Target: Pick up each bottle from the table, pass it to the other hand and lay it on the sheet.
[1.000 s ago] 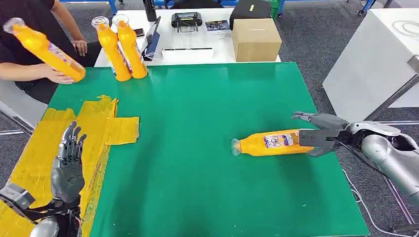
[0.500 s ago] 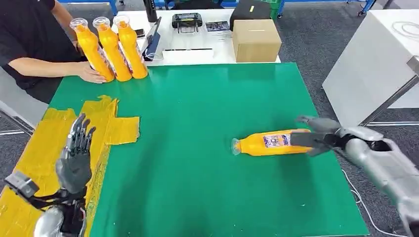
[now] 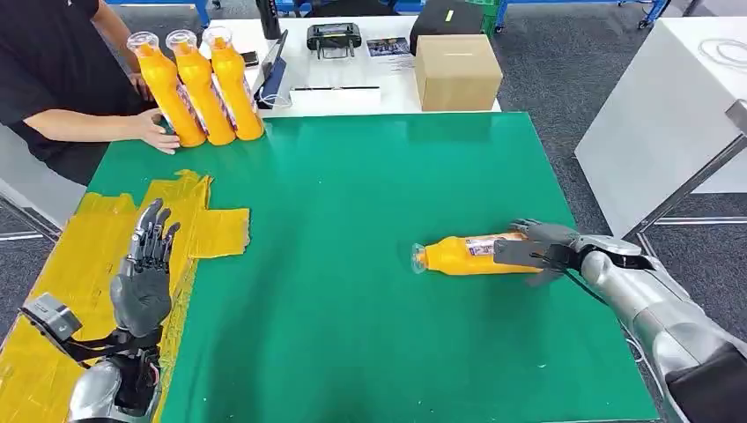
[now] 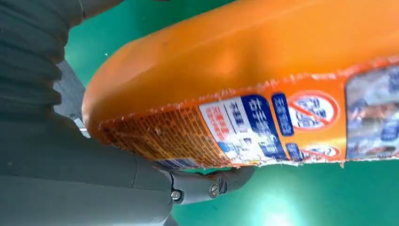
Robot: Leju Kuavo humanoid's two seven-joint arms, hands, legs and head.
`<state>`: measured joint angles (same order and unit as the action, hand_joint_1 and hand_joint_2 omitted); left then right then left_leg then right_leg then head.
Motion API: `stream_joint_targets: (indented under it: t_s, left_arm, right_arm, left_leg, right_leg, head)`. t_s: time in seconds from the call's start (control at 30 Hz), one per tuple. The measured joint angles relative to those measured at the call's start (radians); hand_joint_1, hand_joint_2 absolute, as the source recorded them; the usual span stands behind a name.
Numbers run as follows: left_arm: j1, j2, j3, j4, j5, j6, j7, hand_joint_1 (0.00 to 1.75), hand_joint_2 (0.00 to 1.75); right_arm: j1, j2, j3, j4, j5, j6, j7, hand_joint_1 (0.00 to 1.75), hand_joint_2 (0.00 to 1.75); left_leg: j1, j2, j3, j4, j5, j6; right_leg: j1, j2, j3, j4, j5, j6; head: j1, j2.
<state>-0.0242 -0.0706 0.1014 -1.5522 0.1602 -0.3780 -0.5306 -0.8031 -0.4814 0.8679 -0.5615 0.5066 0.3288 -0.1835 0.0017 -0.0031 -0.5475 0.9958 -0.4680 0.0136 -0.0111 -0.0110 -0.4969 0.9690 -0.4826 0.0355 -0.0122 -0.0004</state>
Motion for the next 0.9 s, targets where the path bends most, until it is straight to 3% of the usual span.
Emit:
stream_joint_targets:
  t_s: [0.37, 0.4, 0.43, 0.9]
  left_arm:
    - [0.0, 0.0, 0.0, 0.003, 0.005, 0.0, 0.0, 0.0, 0.0]
    - [-0.001, 0.0, 0.0, 0.003, 0.007, 0.0, 0.0, 0.0, 0.0]
    - [-0.002, 0.0, 0.0, 0.003, 0.008, -0.001, 0.0, 0.0, 0.0]
    - [-0.022, 0.003, -0.018, 0.028, 0.011, 0.0, -0.001, 0.0, 0.0]
  right_arm:
    - [-0.004, 0.016, 0.006, 0.024, 0.0, 0.0, 0.001, 0.0, 1.75]
    - [-0.004, 0.017, 0.006, 0.026, 0.0, 0.0, 0.001, 1.34, 1.75]
    - [-0.005, 0.018, 0.008, 0.029, 0.002, 0.002, 0.001, 1.75, 1.75]
    - [-0.013, 0.019, 0.035, 0.052, 0.007, 0.046, -0.02, 1.75, 1.75]
  left_leg:
    - [0.0, 0.0, 0.001, 0.001, 0.0, 0.0]
    - [0.0, 0.0, 0.001, 0.001, 0.0, 0.0]
    - [0.0, 0.0, 0.001, 0.001, 0.0, 0.0]
    - [0.0, 0.0, 0.006, 0.001, 0.0, 0.0]
  right_leg:
    - [0.0, 0.0, 0.001, 0.0, 0.0, 0.0]
    - [0.0, 0.0, 0.001, 0.0, 0.0, 0.0]
    - [0.0, 0.0, 0.001, 0.0, 0.0, 0.0]
    - [0.0, 0.001, 0.006, 0.0, 0.0, 0.0]
  head:
    - [0.0, 0.0]
    - [0.0, 0.0]
    - [0.0, 0.0]
    - [0.0, 0.0]
